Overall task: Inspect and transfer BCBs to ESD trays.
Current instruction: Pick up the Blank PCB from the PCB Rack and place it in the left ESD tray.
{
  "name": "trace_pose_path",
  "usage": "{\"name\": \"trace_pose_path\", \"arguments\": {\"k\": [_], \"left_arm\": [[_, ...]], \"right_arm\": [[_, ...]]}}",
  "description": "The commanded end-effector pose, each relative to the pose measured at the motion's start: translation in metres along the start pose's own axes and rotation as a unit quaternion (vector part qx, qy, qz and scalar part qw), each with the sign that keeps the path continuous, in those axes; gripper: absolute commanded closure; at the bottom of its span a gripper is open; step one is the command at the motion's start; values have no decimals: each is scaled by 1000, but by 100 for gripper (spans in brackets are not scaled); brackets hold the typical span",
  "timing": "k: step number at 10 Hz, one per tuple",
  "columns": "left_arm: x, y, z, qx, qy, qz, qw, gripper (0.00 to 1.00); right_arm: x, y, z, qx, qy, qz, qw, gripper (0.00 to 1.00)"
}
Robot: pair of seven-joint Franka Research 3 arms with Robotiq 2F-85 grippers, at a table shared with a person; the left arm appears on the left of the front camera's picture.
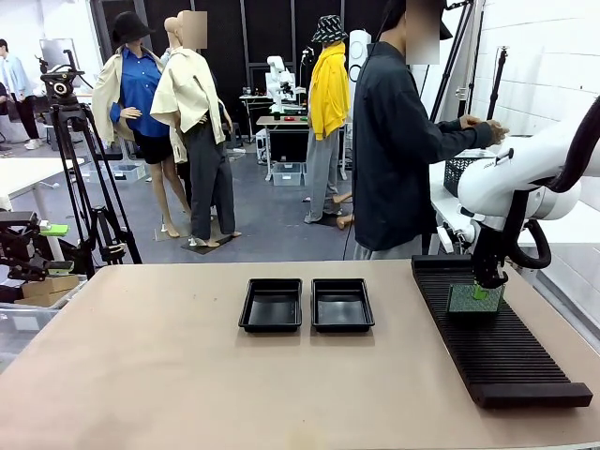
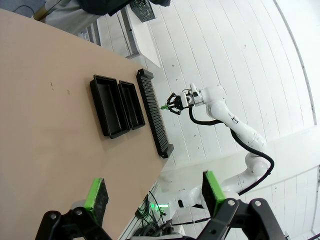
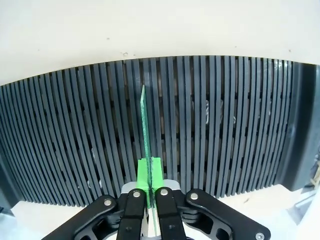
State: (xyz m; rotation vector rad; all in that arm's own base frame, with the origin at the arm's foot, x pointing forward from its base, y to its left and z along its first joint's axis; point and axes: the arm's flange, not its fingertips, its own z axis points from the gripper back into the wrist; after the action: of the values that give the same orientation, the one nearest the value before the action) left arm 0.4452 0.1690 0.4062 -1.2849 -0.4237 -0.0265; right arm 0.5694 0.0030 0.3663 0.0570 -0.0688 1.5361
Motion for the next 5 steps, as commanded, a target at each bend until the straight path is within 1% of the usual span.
{"name": "trace_pose_path", "arguments": {"k": [1, 2, 3, 4, 5], "left_arm": [[1, -2, 1, 4, -4, 7, 1000, 0], [1, -2, 1, 4, -4, 7, 1000, 0], [1, -2, 1, 4, -4, 7, 1000, 0], [1, -2, 1, 4, -4, 7, 1000, 0], [1, -2, 1, 4, -4, 7, 1000, 0]], "right_arm": [[-2, -7, 2, 2, 6, 11, 1000, 100], [-3, -7, 8, -3, 4, 6, 1000, 100], [-4, -5, 24, -20, -5, -6, 1000, 100], [-3, -2, 41, -28, 3, -1, 1000, 100], [0, 1, 57, -41, 28, 0, 999, 100]]}}
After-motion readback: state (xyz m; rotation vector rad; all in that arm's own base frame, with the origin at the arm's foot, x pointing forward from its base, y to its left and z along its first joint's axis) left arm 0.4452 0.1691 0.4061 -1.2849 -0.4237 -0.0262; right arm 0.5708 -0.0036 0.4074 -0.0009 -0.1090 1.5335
